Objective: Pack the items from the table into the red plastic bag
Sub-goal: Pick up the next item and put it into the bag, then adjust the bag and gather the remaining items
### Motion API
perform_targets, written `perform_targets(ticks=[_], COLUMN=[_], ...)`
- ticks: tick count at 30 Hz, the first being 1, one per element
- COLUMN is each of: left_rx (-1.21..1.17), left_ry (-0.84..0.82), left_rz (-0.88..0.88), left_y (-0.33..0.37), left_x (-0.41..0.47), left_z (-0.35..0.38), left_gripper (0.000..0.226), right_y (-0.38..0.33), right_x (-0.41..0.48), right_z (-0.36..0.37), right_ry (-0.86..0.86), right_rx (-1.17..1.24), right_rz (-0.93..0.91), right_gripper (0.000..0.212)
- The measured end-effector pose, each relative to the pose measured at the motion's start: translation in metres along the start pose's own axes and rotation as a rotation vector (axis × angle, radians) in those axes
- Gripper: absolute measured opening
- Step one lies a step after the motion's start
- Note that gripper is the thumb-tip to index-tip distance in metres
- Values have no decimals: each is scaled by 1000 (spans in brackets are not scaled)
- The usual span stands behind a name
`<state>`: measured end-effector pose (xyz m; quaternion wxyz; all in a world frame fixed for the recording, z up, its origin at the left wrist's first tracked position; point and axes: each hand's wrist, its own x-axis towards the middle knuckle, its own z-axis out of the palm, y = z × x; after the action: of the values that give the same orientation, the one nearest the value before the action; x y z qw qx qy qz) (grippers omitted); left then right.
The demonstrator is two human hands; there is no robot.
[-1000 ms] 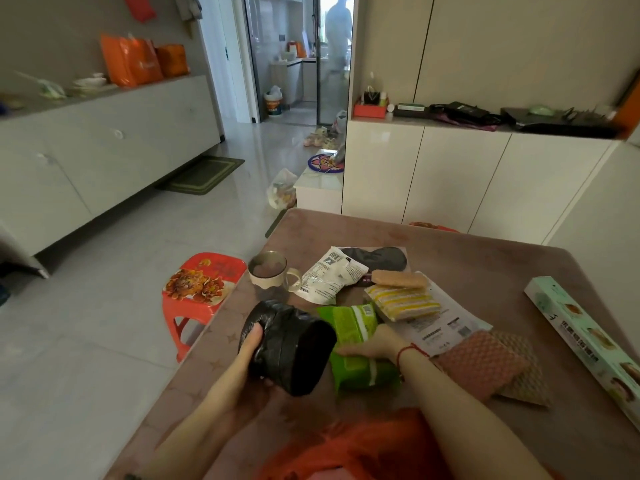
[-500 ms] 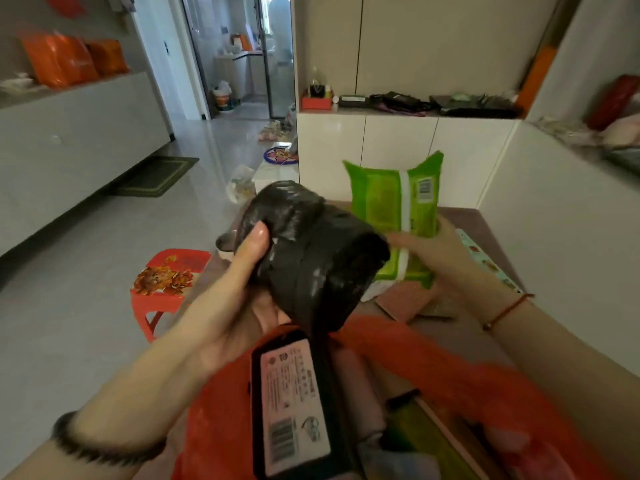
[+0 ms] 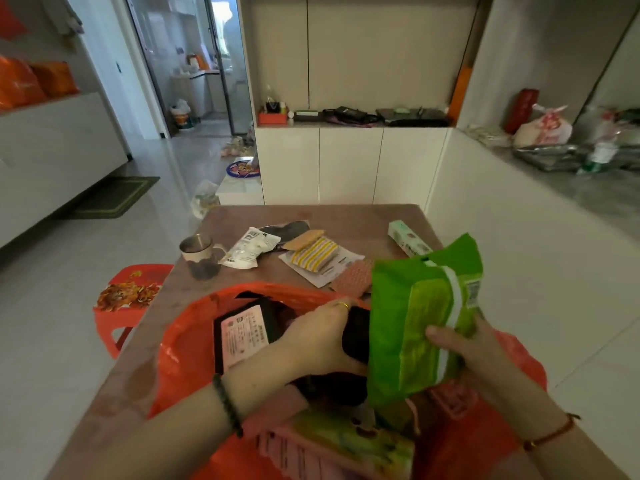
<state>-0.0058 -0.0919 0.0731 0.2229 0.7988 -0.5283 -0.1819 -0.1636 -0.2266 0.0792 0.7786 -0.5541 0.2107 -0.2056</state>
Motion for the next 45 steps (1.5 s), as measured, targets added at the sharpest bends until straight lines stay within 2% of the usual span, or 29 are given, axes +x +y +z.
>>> perform_targets(ticks=[2,3,5,6,7,8,9,11,12,14,15,17,18,20,22,24,27,29,33,34,35,38,40,42,43,44,45], left_rx=[84,110,151,187,278,405,568,837,901,910,867,733,670,557,409,277,251,247,219,219,223,237,249,275,307,336,358], left_ry=[-76,-153,-268,-223,-129,-21,51,21,-19,-31,3,74,117,194,267,332,337,292,263,255,245,193,109,2,-47,-92,-122], left_rz=[124,164,163,187,213,218,157,-89,-189,-270,-270,-252,-240,-230,-212,-191,-155,-122,-91,-89,-84,-70,-43,13,41,63,88], left_y=[5,5,3,1,-4,-10,-18,-29,-33,-40,-44,-47,-46,-44,-43,-43,-44,-46,-51,-51,-51,-48,-50,-51,-51,-52,-51], left_x=[2,0,-4,-5,-3,0,5,13,16,21,21,22,22,24,26,26,21,18,14,13,11,4,0,-3,-5,-5,-6], left_z=[4,4,-3,-8,-13,-19,-26,-39,-44,-51,-53,-55,-57,-63,-70,-78,-86,-84,-79,-79,-79,-78,-77,-75,-76,-77,-79], left_gripper=[80,75,70,69,70,73,80,87,82,48,34,26,26,26,26,26,28,29,25,22,20,36,30,25,32,39,43], right_y=[22,31,44,48,50,53,56,54,52,47,44,42,40,37,48,67,80,82,103,105,104,83,53,19,2,-15,-29], right_x=[-11,-16,-23,-25,-25,-24,-23,-20,-18,-15,-13,-11,-12,-12,-6,5,15,17,10,3,-4,-18,-16,-3,7,20,38], right_z=[1,2,2,1,-2,-6,-10,-7,-6,1,5,12,17,31,44,52,65,72,72,71,68,53,51,52,52,53,52], right_ry=[13,17,43,60,63,72,86,118,132,200,256,340,337,194,13,-40,116,122,-143,-184,-235,-375,-474,-609,-601,-511,-366], right_rx=[-145,-207,-258,-278,-274,-265,-270,-316,-333,-353,-368,-409,-456,-619,-964,-1347,-1486,-1583,-1797,-1804,-1810,-1776,-1737,-1550,-1392,-1252,-1151], right_rz=[62,96,87,75,70,62,44,-5,-42,-171,-265,-443,-523,-685,-880,-1029,-937,-838,-613,-588,-595,-637,-618,-556,-472,-446,-507], right_gripper=[104,98,57,43,41,49,57,59,52,29,31,43,49,52,60,63,57,59,121,128,121,56,42,32,29,27,24])
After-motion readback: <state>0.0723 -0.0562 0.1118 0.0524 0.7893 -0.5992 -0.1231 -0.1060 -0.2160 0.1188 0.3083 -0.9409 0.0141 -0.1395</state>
